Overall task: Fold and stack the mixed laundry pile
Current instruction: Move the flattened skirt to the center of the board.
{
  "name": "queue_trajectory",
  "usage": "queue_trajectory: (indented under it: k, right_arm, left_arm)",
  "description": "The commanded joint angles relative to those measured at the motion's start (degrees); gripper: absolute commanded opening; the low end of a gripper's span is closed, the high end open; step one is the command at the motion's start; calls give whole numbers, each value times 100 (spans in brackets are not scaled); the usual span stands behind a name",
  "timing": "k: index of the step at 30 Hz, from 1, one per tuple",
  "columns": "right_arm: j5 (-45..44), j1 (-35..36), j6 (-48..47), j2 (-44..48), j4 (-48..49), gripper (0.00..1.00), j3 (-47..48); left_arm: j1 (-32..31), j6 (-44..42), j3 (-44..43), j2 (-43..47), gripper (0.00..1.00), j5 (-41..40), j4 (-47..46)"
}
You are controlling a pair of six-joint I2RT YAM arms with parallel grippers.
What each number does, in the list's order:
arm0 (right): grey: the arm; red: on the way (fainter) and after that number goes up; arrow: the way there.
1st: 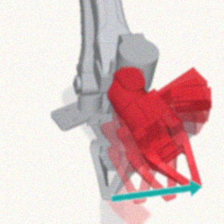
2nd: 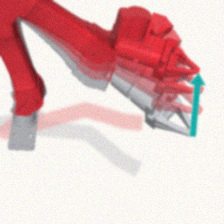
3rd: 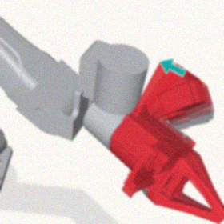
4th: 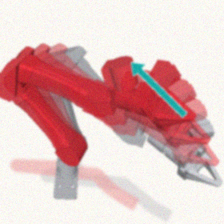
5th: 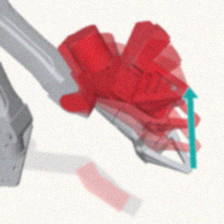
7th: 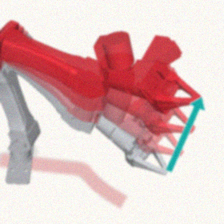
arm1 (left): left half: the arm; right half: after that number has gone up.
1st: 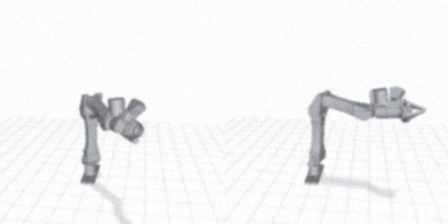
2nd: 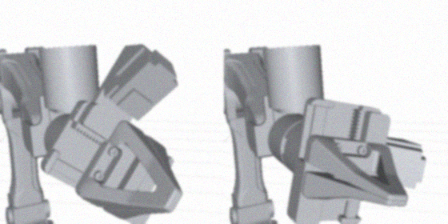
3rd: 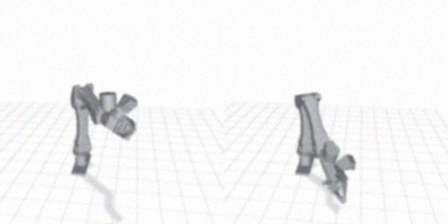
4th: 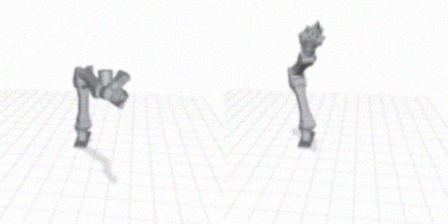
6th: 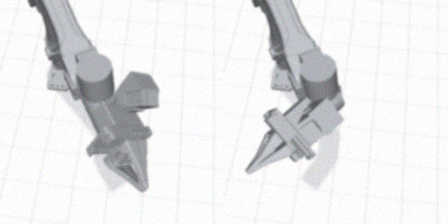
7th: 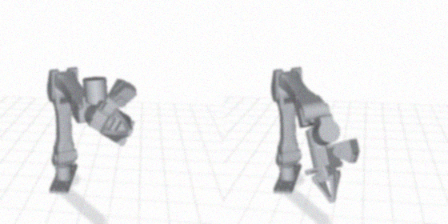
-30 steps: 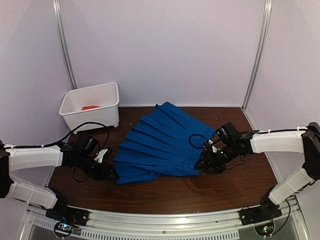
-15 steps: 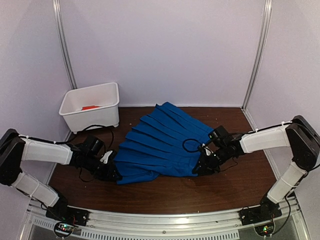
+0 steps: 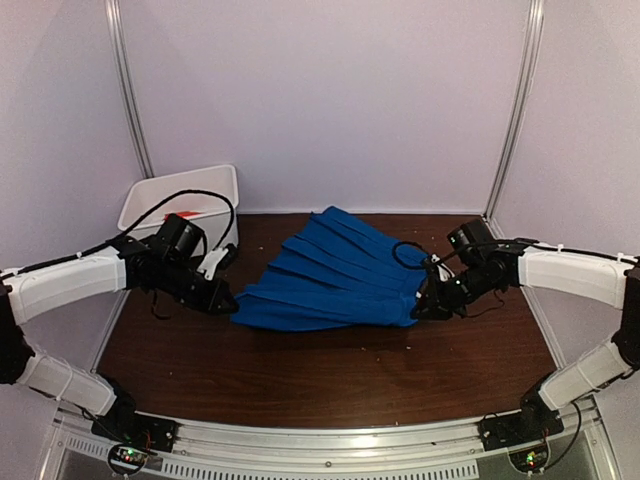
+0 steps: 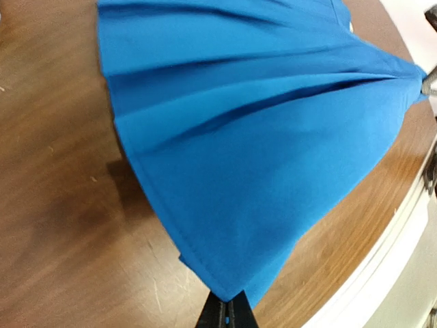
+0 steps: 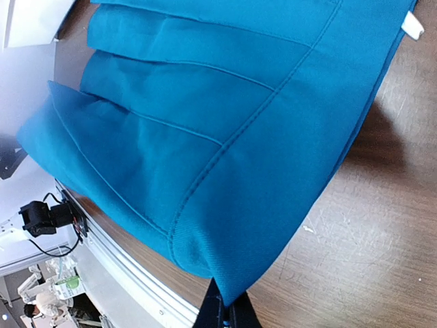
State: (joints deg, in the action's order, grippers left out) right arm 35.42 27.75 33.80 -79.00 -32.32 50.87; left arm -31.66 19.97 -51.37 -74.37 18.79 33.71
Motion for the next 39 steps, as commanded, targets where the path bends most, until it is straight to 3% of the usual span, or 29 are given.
queue_trajectory:
  k: [1, 3, 5, 6, 8, 10, 13, 19, 28, 33, 39]
  right_arm:
    - [175, 257, -153, 103, -511, 0, -695]
    - [291, 465, -116, 163, -550, 0, -959]
    - [433, 560, -199, 293, -816, 3, -1102]
    - [415, 559, -255, 436, -1038, 12, -1101]
    - [87, 552, -315, 747, -1509, 46, -872]
    - [-294, 531, -295, 949, -1624, 59, -454]
    - [-338, 538, -227, 728, -1199, 58, -65]
    - [222, 755, 73, -262, -31, 41, 235]
    - [370, 916, 36, -1288, 807, 37, -591]
    - [161, 931, -240, -1850, 827, 37, -339]
    - [-10, 1415, -933, -2587, 157, 37, 690]
  left_arm:
    - [-439, -379, 330, 69, 0, 249, 429]
    - [-714, -339, 311, -38, 4, 406, 537]
    - [-1030, -352, 139, -114, 25, 321, 842]
    - [-1099, -374, 65, -87, 33, 327, 960]
    - [-1114, -356, -115, 100, 46, 65, 1151]
    - [-1102, -404, -281, 279, 57, -326, 1157]
    - [-1100, -644, -654, -95, 58, -596, 1137]
    - [-1105, -802, -1148, -1309, 52, -200, 137]
    - [-1141, -418, -1138, -2602, 46, 216, -701]
    - [-1141, -177, -425, -2507, 40, 67, -633]
    - [-1157, -1, 788, -1526, 37, 53, -274]
